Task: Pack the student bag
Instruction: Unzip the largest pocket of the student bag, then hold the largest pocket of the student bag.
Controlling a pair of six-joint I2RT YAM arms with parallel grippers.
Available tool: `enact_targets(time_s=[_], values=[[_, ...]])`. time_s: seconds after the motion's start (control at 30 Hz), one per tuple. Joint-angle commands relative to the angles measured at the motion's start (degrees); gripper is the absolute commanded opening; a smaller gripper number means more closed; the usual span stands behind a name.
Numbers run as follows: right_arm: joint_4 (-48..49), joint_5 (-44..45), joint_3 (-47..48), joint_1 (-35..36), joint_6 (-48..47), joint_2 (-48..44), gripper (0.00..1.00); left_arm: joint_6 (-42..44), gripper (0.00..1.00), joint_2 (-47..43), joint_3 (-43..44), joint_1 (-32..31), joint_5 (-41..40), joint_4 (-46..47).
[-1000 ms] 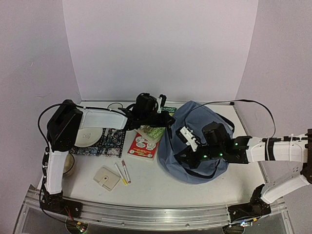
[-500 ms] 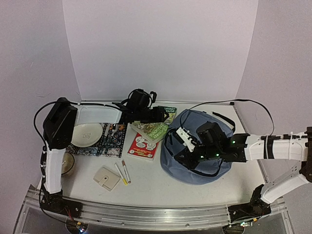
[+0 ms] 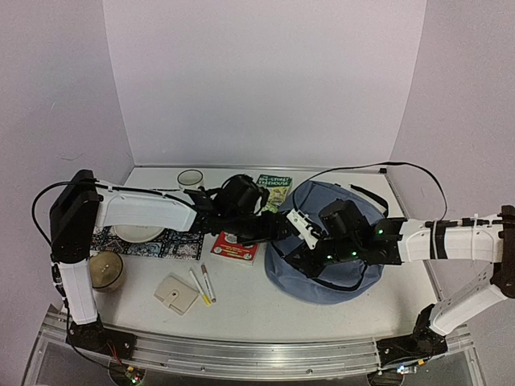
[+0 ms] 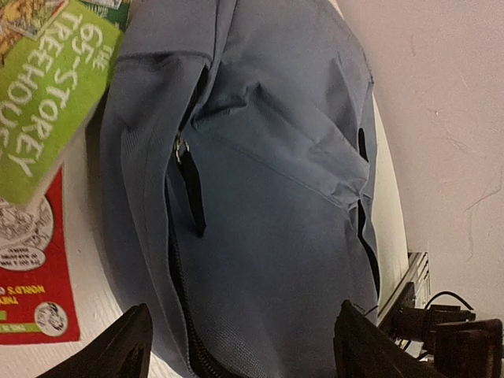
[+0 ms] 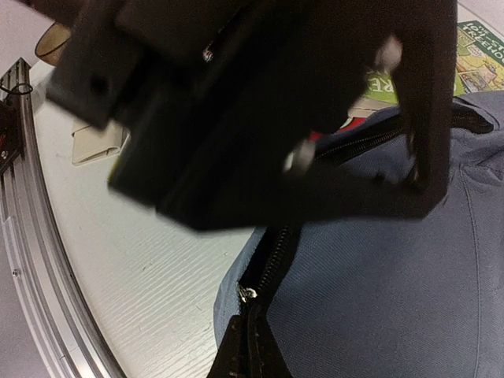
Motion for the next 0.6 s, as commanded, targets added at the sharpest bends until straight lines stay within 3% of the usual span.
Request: enact_targets(time_s=[0.0, 0.2, 0.43, 0.57], values=[[-0.5, 0.2, 1.9, 0.4, -0.7, -0.1, 0.00, -3.6, 0.77, 1.7, -0.2, -0.7, 0.4, -0.8], [-1.7, 1.0, 1.6, 0.3, -1.5, -1.5, 0.00, -3.9, 0.59, 2.7, 0.3, -1.3, -0.1, -1.1], [-7.4, 2.2, 1.6, 0.3, -2.1, -5.0, 0.00, 0.9, 0.14, 2.9, 4.1, -1.1, -3.3, -3.9], [-11.6, 3.4, 0.4, 0.3, -1.2, -9.5, 0.00, 4.5, 0.00, 3.0, 7.9, 0.4, -4.8, -6.2]])
